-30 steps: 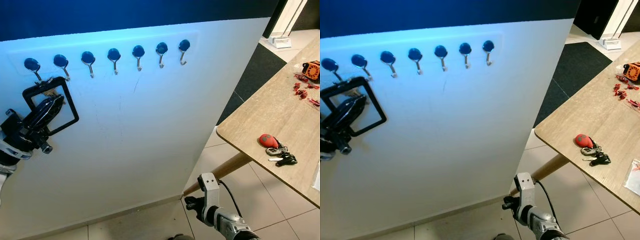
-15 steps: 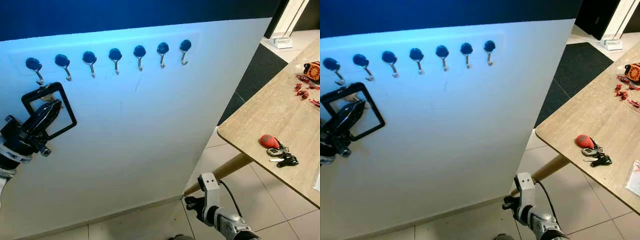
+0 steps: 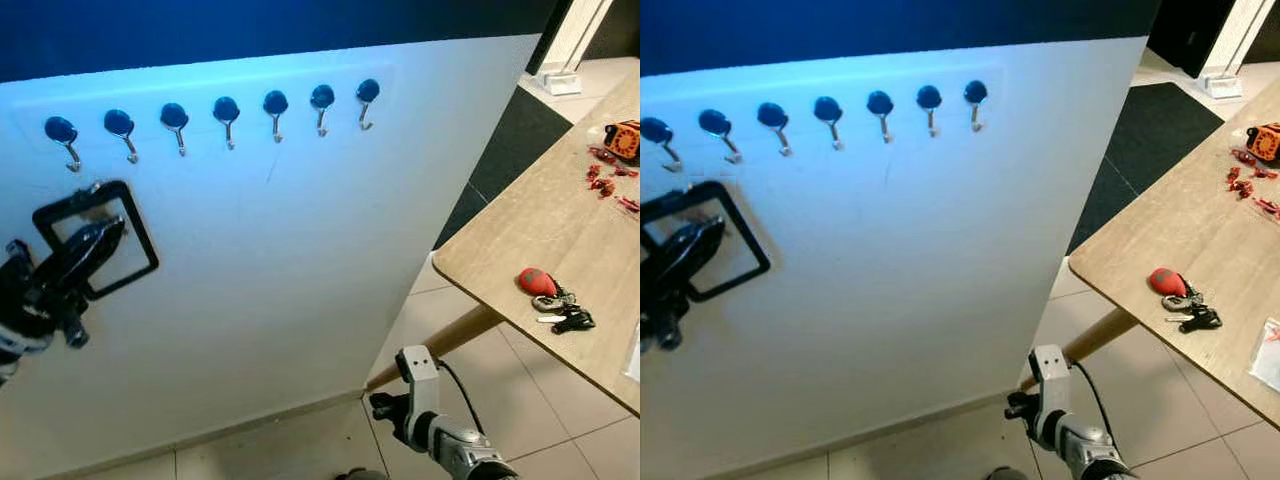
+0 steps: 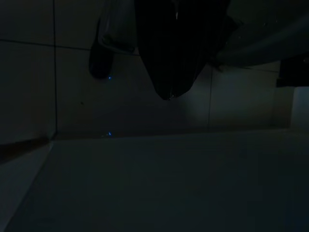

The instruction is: Hang keys on a hook

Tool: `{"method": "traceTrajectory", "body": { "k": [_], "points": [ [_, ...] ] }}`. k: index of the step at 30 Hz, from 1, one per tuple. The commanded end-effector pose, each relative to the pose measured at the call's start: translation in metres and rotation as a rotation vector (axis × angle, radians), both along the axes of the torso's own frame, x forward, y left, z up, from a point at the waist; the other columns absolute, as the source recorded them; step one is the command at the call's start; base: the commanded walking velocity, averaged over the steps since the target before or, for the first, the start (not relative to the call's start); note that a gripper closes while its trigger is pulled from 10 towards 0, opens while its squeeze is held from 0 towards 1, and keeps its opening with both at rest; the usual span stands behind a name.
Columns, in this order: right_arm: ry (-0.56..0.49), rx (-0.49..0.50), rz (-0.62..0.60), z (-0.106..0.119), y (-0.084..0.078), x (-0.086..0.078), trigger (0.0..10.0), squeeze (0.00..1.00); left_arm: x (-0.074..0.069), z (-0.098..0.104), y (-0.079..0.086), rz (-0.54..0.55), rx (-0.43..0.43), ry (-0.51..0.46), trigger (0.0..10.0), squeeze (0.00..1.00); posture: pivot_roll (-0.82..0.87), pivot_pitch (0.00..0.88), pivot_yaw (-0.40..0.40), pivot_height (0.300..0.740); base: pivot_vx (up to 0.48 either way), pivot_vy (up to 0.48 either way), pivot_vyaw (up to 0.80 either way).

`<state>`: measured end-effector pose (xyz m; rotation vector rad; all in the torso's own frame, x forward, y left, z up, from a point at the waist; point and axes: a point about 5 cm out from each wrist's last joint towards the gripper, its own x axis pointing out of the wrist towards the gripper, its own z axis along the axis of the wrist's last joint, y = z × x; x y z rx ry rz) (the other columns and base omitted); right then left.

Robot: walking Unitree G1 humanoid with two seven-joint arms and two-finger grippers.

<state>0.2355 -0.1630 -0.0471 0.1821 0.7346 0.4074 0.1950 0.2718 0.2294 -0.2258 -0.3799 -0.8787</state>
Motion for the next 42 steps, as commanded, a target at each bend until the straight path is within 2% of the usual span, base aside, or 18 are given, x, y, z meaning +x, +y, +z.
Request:
{"method": "traceTrajectory", "body": {
  "k": [1,7,10,15,24,34,42],
  "points": [
    [0.018,-0.002,0.001,-0.004,0.0,-0.005,10.0,0.0,-0.005,0.01,0.002,-0.011,0.035,-0.027,10.0,0.0,-0.01,0.091,-0.01,0.74,0.0,0.0,0.0],
    [0.017,-0.001,0.003,-0.003,0.0,-0.005,10.0,0.0,0.002,0.014,0.008,0.082,0.018,-0.057,10.0,0.0,0.0,0.092,-0.013,0.74,0.0,0.0,0.0],
    [0.017,0.0,0.003,-0.003,0.0,-0.005,10.0,0.0,0.014,0.016,0.009,0.154,-0.009,-0.069,10.0,0.0,0.0,0.092,-0.013,0.74,0.0,0.0,0.0],
    [0.014,0.001,-0.002,-0.003,0.0,-0.004,10.0,0.0,0.02,0.011,0.003,0.124,-0.032,-0.049,10.0,0.0,-0.01,0.093,-0.009,0.74,0.0,0.0,0.0],
    [0.015,0.0,-0.008,-0.004,-0.001,-0.006,10.0,0.0,0.026,0.002,0.002,0.124,-0.044,-0.007,10.0,0.0,-0.02,0.094,-0.004,0.74,0.0,0.0,0.0],
    [0.013,-0.003,-0.004,-0.003,-0.002,-0.004,10.0,0.0,0.024,-0.008,0.002,0.111,-0.04,0.027,10.0,0.0,-0.02,0.089,-0.01,0.74,0.0,0.0,0.0],
    [0.011,-0.005,0.002,-0.002,-0.002,-0.004,10.0,0.0,0.024,-0.007,0.001,0.113,-0.032,0.02,10.0,0.0,-0.01,0.084,-0.013,0.74,0.0,0.0,0.0]
  ]
}}
